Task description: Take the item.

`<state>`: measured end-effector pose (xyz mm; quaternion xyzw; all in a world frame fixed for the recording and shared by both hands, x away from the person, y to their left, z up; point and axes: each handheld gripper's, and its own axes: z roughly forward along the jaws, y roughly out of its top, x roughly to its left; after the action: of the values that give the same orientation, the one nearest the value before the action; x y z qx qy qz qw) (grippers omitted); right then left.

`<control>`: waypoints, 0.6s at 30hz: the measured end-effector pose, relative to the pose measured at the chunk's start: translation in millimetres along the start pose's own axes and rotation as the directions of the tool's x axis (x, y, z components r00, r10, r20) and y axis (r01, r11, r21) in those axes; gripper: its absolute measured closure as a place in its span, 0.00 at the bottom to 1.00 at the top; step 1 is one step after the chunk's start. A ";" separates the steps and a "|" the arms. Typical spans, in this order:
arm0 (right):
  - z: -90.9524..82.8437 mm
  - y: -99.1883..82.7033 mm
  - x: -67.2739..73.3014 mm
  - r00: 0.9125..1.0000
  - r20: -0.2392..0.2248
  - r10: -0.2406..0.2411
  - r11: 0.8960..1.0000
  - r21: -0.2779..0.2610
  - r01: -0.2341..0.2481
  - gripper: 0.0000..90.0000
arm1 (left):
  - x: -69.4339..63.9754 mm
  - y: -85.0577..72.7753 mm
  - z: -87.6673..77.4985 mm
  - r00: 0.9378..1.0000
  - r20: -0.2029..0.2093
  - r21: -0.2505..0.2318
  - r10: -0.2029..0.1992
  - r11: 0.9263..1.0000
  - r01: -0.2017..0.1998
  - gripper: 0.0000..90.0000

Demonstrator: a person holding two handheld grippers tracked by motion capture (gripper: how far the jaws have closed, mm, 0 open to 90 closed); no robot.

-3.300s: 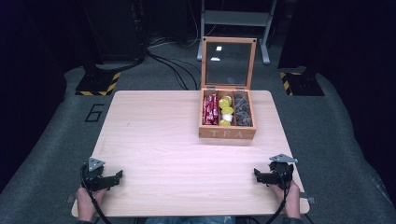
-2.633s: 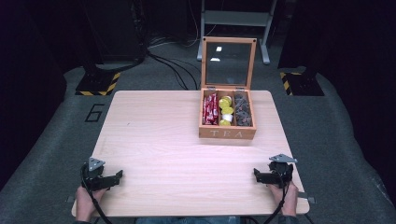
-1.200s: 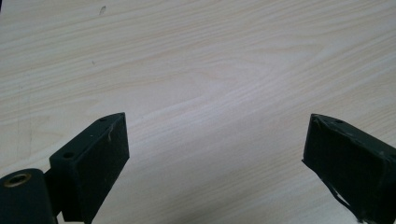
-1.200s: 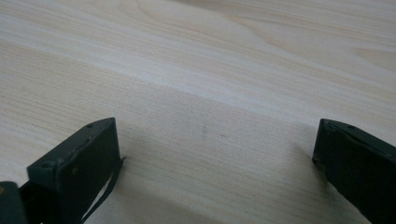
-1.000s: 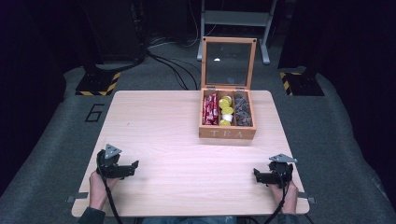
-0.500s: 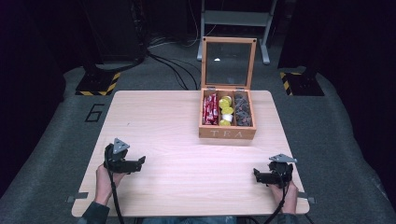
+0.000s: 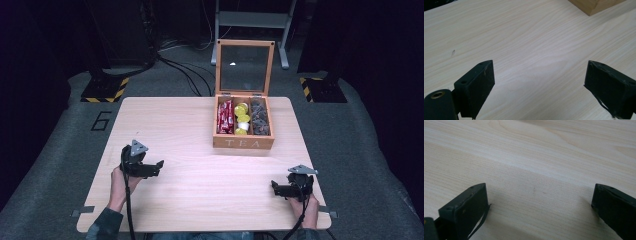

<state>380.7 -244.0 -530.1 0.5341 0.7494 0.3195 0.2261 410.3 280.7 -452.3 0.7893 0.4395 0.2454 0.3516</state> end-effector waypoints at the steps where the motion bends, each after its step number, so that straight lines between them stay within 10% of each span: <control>1: 0.0 0.0 0.0 1.000 0.000 0.000 1.000 0.000 0.000 0.00 | -0.9 2.4 1.4 1.000 0.001 -0.009 -0.001 1.000 0.001 0.10; 18: -0.1 -0.1 0.2 1.000 -0.009 -0.012 1.000 0.005 0.012 0.00 | -16.6 46.9 24.4 0.997 0.061 -0.020 0.043 0.999 -0.042 0.11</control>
<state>380.5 -243.9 -530.0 0.5286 0.7544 0.3186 0.2233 443.6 240.9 -432.9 0.8025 0.4093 0.2324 0.3668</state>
